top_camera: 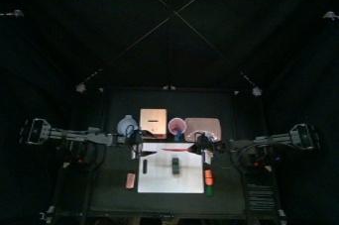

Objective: Place sushi on board then cut the sushi with the knife then place the pieces on the plate
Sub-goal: Grasp knife edge with left hand

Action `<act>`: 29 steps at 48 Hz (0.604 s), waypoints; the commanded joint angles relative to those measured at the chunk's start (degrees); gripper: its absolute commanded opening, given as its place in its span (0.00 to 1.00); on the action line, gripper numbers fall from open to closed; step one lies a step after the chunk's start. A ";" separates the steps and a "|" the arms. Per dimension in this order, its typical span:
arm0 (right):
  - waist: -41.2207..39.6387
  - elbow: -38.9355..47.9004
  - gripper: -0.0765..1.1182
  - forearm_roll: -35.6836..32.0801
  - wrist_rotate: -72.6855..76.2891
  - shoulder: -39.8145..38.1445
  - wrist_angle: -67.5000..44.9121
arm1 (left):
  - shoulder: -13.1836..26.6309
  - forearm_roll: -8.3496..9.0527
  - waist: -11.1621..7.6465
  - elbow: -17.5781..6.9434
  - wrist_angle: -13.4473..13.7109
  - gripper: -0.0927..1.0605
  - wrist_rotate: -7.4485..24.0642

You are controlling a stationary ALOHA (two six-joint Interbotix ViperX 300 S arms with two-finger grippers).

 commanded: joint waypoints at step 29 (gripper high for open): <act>-0.09 -1.85 0.29 0.00 -0.18 2.99 -2.37 | 15.56 -0.09 -0.18 -11.16 7.03 0.97 0.00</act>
